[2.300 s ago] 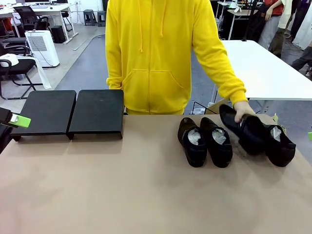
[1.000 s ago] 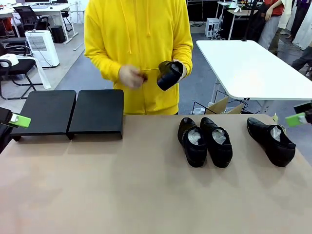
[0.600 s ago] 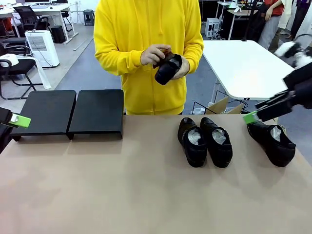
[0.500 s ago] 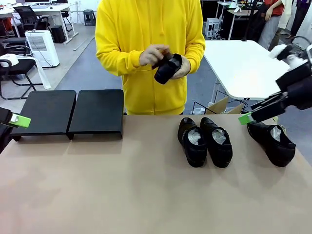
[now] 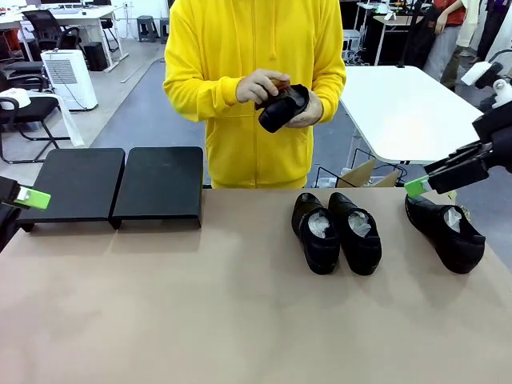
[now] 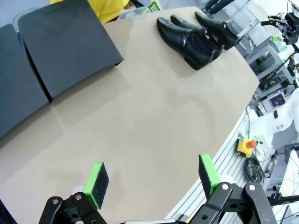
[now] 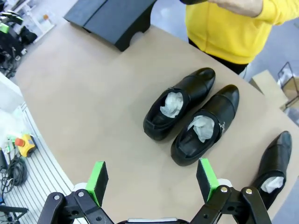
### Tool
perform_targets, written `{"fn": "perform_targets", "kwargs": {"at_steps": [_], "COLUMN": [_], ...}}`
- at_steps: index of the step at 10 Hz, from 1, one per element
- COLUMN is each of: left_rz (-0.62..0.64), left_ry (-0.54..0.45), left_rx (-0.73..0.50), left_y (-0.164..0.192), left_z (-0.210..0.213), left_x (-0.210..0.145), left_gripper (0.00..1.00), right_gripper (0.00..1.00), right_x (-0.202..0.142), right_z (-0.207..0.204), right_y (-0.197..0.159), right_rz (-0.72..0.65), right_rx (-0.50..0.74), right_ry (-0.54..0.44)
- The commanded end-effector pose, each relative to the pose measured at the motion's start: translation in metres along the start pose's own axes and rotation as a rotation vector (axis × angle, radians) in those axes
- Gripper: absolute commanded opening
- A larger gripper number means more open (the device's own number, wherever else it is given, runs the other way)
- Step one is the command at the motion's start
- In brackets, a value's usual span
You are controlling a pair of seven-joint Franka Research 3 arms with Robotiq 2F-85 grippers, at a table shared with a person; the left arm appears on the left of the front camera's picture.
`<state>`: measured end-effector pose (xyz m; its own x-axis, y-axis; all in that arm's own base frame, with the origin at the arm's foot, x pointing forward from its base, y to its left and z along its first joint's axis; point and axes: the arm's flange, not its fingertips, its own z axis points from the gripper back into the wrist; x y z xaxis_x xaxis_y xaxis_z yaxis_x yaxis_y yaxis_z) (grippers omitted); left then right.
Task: Organize the shoes by placing them on the stand.
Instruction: Pick up one Shoe and place it in the middle of the table.
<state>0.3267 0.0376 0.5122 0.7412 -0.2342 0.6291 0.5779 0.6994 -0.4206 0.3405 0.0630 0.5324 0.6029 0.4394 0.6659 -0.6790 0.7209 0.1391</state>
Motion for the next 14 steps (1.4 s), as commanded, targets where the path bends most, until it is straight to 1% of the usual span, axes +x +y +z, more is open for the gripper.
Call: {"fn": "perform_targets", "kwargs": {"at_steps": [1, 2, 3, 4, 5, 6, 7, 8, 9, 11, 12, 14], "left_rz": [-0.014, -0.014, -0.014, -0.014, -0.014, -0.014, -0.014, -0.014, -0.014, -0.014, -0.014, -0.014], "left_ry": [-0.012, -0.012, -0.012, -0.012, -0.012, -0.012, -0.012, -0.012, -0.012, -0.012, -0.012, -0.012], "left_rx": [-0.019, -0.019, -0.019, -0.019, -0.019, -0.019, -0.019, -0.019, -0.019, -0.019, -0.019, -0.019], "left_y": [0.001, 0.001, 0.001, 0.001, 0.001, 0.001, 0.001, 0.001, 0.001, 0.001, 0.001, 0.001], "left_z": [0.000, 0.000, 0.000, 0.000, 0.000, 0.000, 0.000, 0.000, 0.000, 0.000, 0.000, 0.000], "left_x": [0.000, 0.000, 0.000, 0.000, 0.000, 0.000, 0.000, 0.000, 0.000, 0.000, 0.000, 0.000], "left_gripper": [1.00, 1.00, 1.00, 1.00, 1.00, 1.00, 1.00, 1.00, 1.00, 1.00, 1.00, 1.00], "right_gripper": [1.00, 1.00, 1.00, 1.00, 1.00, 1.00, 1.00, 1.00, 0.96, 0.59, 0.55, 0.55], "right_x": [0.040, 0.057, 0.069, 0.082, 0.091, 0.096, 0.097, 0.095, 0.091, 0.084, 0.084, 0.085], "right_z": [-0.028, -0.050, -0.073, -0.097, -0.117, -0.137, -0.152, -0.163, -0.170, -0.174, -0.174, -0.180], "right_y": [0.026, 0.033, 0.036, 0.037, 0.036, 0.032, 0.029, 0.027, 0.023, 0.018, 0.017, 0.018], "right_rz": [-0.095, -0.121, -0.145, -0.184, -0.228, -0.275, -0.288, -0.294, -0.304, -0.343, -0.396, -0.435], "right_rx": [-0.118, -0.125, -0.142, -0.197, -0.252, -0.287, -0.255, -0.228, -0.236, -0.288, -0.296, -0.300], "right_ry": [0.109, 0.192, 0.310, 0.407, 0.473, 0.512, 0.538, 0.555, 0.533, 0.505, 0.504, 0.428]}}
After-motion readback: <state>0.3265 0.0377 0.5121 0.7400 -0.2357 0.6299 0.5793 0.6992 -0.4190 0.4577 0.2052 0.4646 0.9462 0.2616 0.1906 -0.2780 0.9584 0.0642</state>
